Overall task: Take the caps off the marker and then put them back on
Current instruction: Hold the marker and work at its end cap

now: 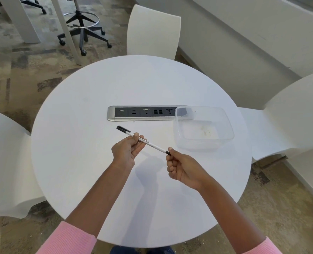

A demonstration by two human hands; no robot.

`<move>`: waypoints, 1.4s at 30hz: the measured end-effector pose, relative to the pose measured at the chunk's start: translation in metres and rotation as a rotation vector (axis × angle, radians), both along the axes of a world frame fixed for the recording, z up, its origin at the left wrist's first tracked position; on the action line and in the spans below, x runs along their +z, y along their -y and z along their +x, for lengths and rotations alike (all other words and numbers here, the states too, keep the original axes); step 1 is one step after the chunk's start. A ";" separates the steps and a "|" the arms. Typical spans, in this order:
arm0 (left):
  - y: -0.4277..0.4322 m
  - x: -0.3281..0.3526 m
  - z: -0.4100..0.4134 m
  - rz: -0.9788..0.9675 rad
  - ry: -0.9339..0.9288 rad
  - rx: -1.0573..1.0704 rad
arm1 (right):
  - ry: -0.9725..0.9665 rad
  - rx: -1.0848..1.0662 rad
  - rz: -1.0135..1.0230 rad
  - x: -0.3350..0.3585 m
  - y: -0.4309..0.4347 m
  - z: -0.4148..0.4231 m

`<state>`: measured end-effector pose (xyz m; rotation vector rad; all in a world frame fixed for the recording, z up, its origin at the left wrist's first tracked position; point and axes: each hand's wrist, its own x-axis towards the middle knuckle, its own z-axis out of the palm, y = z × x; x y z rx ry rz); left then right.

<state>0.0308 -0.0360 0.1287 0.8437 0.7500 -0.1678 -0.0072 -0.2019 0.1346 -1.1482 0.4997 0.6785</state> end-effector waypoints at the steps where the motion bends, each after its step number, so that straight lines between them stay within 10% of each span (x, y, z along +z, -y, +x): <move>1: 0.000 0.000 0.000 0.004 0.002 -0.006 | -0.034 0.007 0.049 0.000 -0.001 0.001; 11: -0.004 0.005 0.003 0.000 0.014 -0.018 | 0.159 0.085 0.016 -0.001 -0.006 0.001; 25: -0.004 0.003 0.005 -0.027 -0.007 -0.038 | 0.918 0.443 -0.878 -0.012 0.006 -0.001; 30: -0.003 0.002 0.004 -0.034 -0.012 -0.045 | 1.495 0.575 -1.399 -0.013 0.018 0.006; 32: -0.004 0.003 0.006 -0.027 -0.013 -0.040 | 1.391 0.508 -1.338 -0.016 0.016 0.008; 38: -0.008 0.005 0.011 -0.016 0.001 -0.021 | 0.396 0.076 -0.275 -0.014 -0.008 0.002; 42: -0.006 0.004 0.009 -0.006 0.007 -0.031 | 0.153 0.053 0.024 -0.009 -0.011 0.001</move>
